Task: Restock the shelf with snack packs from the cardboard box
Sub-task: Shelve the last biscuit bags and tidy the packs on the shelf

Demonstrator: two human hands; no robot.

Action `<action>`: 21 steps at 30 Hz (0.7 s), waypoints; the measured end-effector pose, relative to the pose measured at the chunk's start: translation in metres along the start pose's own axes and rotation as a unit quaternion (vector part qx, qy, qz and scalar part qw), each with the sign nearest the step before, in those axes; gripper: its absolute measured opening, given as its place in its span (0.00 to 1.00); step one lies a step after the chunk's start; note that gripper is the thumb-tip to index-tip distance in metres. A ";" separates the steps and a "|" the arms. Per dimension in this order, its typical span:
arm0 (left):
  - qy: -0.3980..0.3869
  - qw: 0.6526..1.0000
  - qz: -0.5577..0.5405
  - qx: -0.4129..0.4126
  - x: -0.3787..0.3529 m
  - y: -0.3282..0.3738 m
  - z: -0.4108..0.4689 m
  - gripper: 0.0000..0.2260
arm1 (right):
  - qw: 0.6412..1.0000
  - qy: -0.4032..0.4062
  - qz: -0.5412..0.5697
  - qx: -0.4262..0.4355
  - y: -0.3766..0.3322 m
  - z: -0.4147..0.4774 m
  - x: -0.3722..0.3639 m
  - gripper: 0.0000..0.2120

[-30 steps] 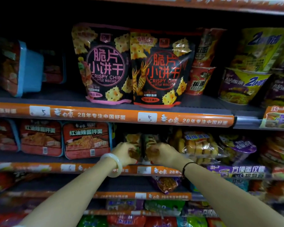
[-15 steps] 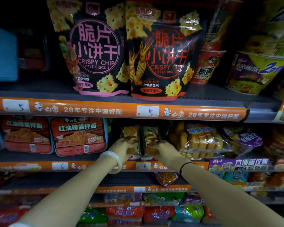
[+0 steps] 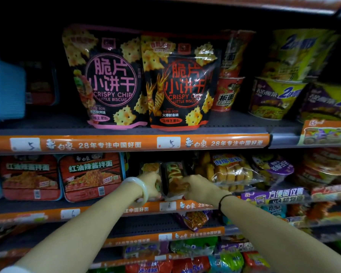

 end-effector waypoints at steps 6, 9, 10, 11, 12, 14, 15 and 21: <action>0.026 0.997 0.015 -0.068 0.009 0.044 -0.012 0.14 | 0.999 0.014 -0.032 -0.021 0.009 -0.030 0.030 0.14; 0.053 0.993 0.006 -0.102 0.012 0.061 -0.016 0.12 | 0.998 0.029 -0.041 -0.036 0.017 -0.043 0.040 0.20; 0.061 0.992 0.003 -0.112 0.011 0.066 -0.018 0.12 | 0.998 0.038 -0.041 -0.042 0.020 -0.047 0.042 0.22; 0.067 0.990 0.002 -0.120 0.010 0.070 -0.020 0.13 | 0.997 0.048 -0.043 -0.046 0.023 -0.051 0.043 0.22; 0.070 0.990 0.003 -0.122 0.007 0.074 -0.022 0.13 | 0.996 0.053 -0.045 -0.048 0.026 -0.055 0.044 0.22; 0.065 0.990 0.010 -0.125 -0.001 0.079 -0.024 0.13 | 0.996 0.055 -0.048 -0.048 0.033 -0.062 0.041 0.21; 0.063 0.990 0.014 -0.125 -0.004 0.081 -0.024 0.12 | 0.996 0.054 -0.048 -0.048 0.036 -0.065 0.041 0.20; 0.079 0.989 0.000 -0.122 -0.011 0.105 -0.021 0.16 | 0.996 0.064 -0.048 -0.046 0.059 -0.081 0.050 0.19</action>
Point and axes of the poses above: each hand's wrist, its own z-axis towards the middle knuckle, its own x-axis out of the back of the hand, y = z × x, the point moved 4 cm from there along z, towards the middle knuckle, and after that the axes turned 11 degrees about -z, right-handed, at the moved point
